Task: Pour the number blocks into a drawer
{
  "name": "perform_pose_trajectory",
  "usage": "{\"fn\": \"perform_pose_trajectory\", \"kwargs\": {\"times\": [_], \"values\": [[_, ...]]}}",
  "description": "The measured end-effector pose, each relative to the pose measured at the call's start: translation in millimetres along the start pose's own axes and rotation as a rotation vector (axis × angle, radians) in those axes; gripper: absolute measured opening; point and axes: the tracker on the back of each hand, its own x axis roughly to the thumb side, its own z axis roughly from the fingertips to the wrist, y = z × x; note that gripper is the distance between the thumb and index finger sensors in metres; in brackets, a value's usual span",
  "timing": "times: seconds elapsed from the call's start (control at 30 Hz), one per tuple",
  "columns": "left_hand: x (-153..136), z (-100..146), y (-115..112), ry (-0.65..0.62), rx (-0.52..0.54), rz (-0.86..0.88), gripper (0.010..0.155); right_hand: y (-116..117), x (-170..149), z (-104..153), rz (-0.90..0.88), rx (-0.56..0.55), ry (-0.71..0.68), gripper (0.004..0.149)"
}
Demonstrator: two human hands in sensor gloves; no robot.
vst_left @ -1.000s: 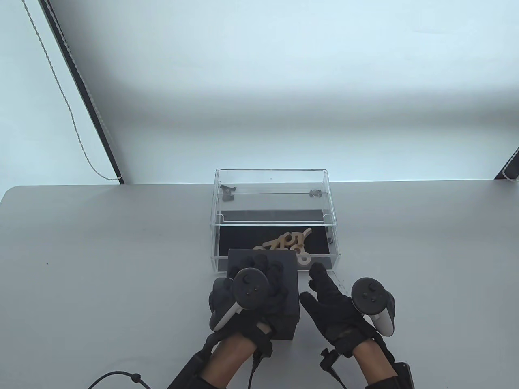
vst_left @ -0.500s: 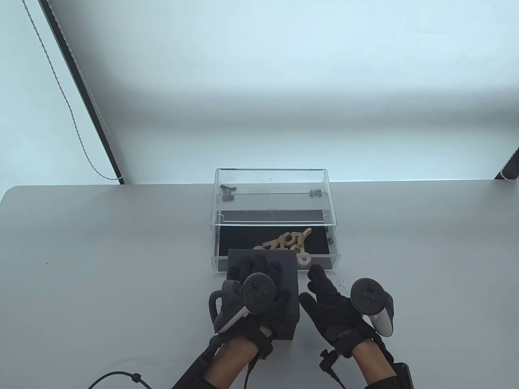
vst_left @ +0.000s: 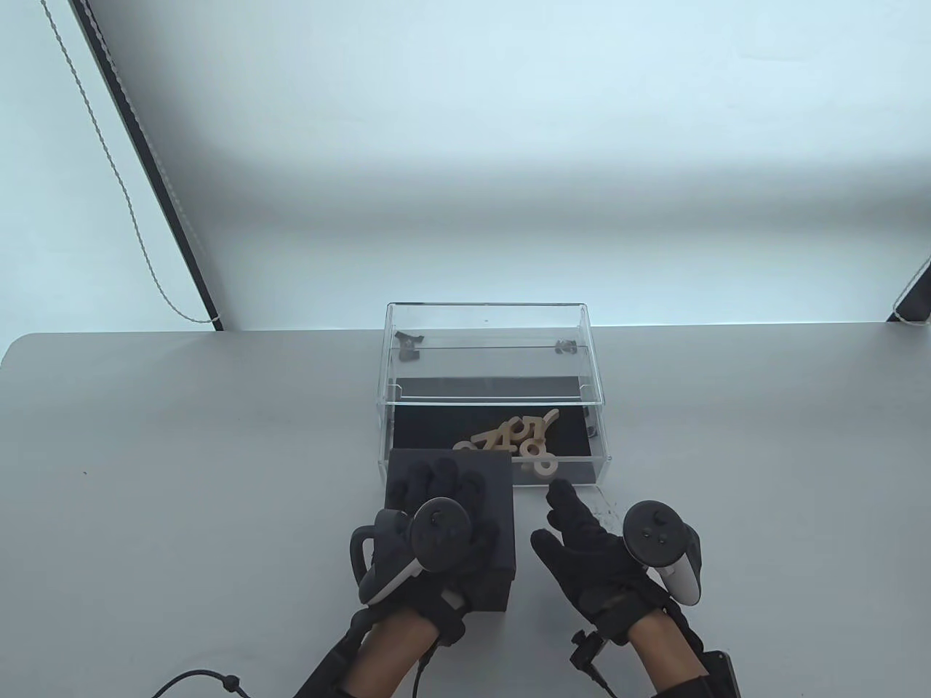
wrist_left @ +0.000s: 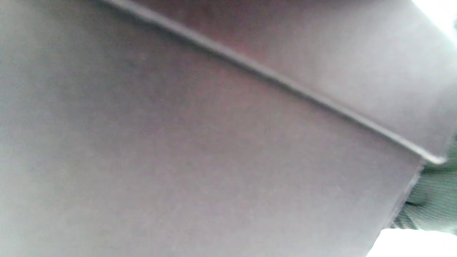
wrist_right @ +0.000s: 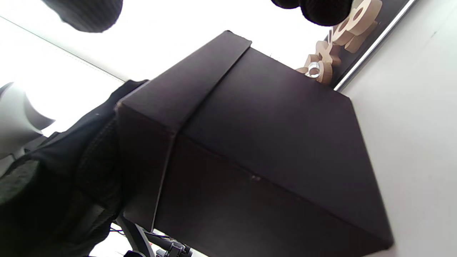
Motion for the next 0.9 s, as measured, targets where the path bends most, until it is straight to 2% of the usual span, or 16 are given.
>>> {"fn": "perform_pose_trajectory", "kwargs": {"times": [0.9], "values": [[-104,34,39,0.132,0.065,0.003,0.072,4,-2,0,0.003,0.017,0.018,0.097]]}}
